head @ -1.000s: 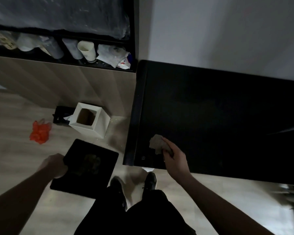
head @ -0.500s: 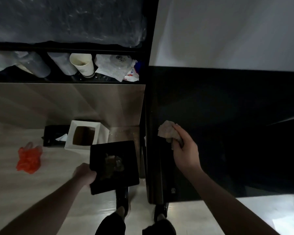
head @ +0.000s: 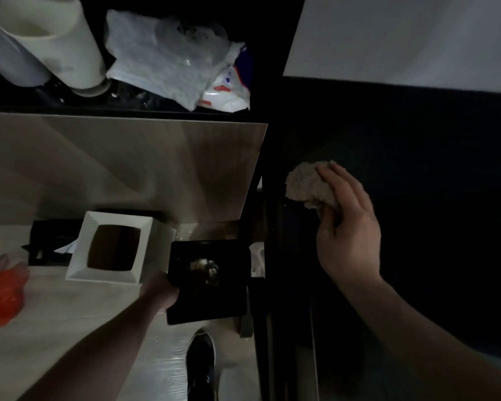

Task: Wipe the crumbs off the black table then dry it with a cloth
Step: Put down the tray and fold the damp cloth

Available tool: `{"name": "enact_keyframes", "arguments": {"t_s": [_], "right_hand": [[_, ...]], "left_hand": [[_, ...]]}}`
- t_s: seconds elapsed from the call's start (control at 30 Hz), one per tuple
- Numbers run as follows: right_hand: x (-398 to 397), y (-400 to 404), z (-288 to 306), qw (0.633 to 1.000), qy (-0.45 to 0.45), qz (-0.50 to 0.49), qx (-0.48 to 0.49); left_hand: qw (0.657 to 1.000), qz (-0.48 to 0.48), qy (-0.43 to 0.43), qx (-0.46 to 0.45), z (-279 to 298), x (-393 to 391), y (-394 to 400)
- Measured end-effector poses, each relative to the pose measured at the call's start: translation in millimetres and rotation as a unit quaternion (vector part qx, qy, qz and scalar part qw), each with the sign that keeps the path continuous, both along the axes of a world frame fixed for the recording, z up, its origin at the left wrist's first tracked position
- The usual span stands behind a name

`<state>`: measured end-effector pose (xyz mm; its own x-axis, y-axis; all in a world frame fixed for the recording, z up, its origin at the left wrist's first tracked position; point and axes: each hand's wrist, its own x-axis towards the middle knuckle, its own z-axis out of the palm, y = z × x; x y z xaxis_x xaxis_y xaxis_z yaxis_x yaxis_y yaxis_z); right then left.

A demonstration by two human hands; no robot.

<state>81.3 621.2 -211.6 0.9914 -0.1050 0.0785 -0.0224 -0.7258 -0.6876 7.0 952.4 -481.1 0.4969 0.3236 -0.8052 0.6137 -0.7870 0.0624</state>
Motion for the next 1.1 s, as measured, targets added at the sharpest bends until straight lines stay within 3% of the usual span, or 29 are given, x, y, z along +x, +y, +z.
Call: {"name": "enact_keyframes", "arguments": {"t_s": [0.2,0.53,0.8,0.97,1.1], "right_hand": [[-0.2,1.5,-7.8,0.999,-0.020,-0.002,-0.032],[1.7,-0.5,-16.2,0.999,-0.047,0.004,-0.024],[1.0,1.0,-12.4,0.999,-0.034,0.000,-0.018],[0.0,-0.1,-10.4,1.000,-0.018,0.002,-0.012],[-1.9,-1.3,-9.0,1.000,0.003,-0.001,-0.017]], "left_hand": [[0.999,0.046,-0.008,0.006,-59.8,32.0,3.8],[0.999,-0.031,0.007,0.044,-107.0,64.2,26.7],[0.998,0.050,0.032,-0.002,-141.3,39.6,61.1],[0.999,0.012,-0.034,-0.022,-41.1,43.6,15.4],[0.989,0.000,-0.117,-0.087,47.6,45.0,-15.5]]}}
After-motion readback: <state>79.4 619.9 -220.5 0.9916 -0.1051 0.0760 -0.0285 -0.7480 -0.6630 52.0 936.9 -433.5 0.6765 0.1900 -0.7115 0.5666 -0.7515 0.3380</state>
